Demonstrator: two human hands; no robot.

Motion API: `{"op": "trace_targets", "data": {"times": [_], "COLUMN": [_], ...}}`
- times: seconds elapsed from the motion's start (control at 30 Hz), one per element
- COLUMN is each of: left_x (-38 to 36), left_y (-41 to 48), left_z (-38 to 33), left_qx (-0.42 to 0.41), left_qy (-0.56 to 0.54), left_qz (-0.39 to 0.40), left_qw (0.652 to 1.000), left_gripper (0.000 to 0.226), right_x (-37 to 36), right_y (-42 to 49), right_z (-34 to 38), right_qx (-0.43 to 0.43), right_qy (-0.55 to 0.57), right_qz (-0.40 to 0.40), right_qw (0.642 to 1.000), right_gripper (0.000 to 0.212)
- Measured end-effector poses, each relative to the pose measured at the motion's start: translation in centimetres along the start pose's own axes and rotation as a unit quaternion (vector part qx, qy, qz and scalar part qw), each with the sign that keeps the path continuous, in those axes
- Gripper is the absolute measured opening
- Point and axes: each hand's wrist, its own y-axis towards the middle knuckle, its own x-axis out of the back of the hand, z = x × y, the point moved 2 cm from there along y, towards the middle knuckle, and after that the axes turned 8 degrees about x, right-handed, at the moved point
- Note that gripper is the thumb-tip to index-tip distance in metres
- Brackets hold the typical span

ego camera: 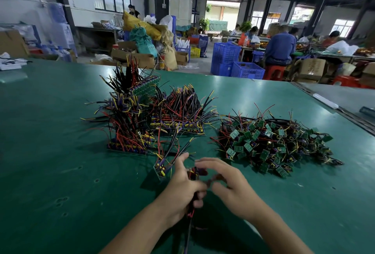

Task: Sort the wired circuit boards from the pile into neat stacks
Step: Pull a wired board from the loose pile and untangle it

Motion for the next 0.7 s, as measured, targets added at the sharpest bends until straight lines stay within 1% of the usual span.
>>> {"op": "trace_targets", "data": {"times": [0.07, 0.1, 0.13, 0.2, 0.27, 0.37, 0.43, 0.53, 0.63, 0.7], "left_x": [-0.1, -0.2, -0.3, -0.5, -0.6, -0.8, -0.8, -0.8, -0.4, 0.1], "left_y": [-0.4, -0.6, -0.7, -1.0, -1.3, -1.7, -1.8, -1.5, -1.2, -1.0], "left_z": [0.1, 0.1, 0.1, 0.2, 0.2, -0.1, -0.3, -0.2, -0.1, -0.2], "left_qx": [0.006, 0.007, 0.009, 0.018, 0.021, 0.019, 0.016, 0.018, 0.039, 0.056], "left_qy": [0.049, 0.068, 0.087, 0.12, 0.138, 0.146, 0.14, 0.127, 0.11, 0.09], "left_qz": [0.027, 0.038, 0.05, 0.073, 0.103, 0.138, 0.139, 0.14, 0.159, 0.166], "left_qw": [0.998, 0.997, 0.995, 0.99, 0.985, 0.979, 0.98, 0.982, 0.98, 0.981], "left_gripper": [0.096, 0.101, 0.104, 0.108, 0.112, 0.114, 0.115, 0.115, 0.109, 0.103], "right_x": [0.1, 0.1, 0.1, -0.1, -0.3, -0.2, -0.1, 0.2, 0.8, 1.5], "right_y": [0.0, 0.0, 0.0, -0.1, -0.2, -0.4, -0.4, -0.3, -0.4, -0.5], "right_z": [-0.2, -0.2, -0.2, -0.3, -0.3, -0.5, -0.8, -1.0, -1.3, -1.6], "right_qx": [-0.06, -0.078, -0.081, -0.098, -0.142, -0.188, -0.21, -0.246, -0.269, -0.267], "right_qy": [0.053, 0.056, 0.036, 0.035, 0.101, 0.173, 0.218, 0.295, 0.352, 0.396], "right_qz": [-0.002, 0.009, 0.031, 0.09, 0.115, 0.116, 0.113, 0.09, 0.059, 0.063], "right_qw": [0.997, 0.995, 0.996, 0.99, 0.978, 0.96, 0.946, 0.919, 0.894, 0.876], "right_gripper": [0.039, 0.031, 0.025, 0.018, 0.012, 0.015, 0.018, 0.014, 0.014, 0.02]}}
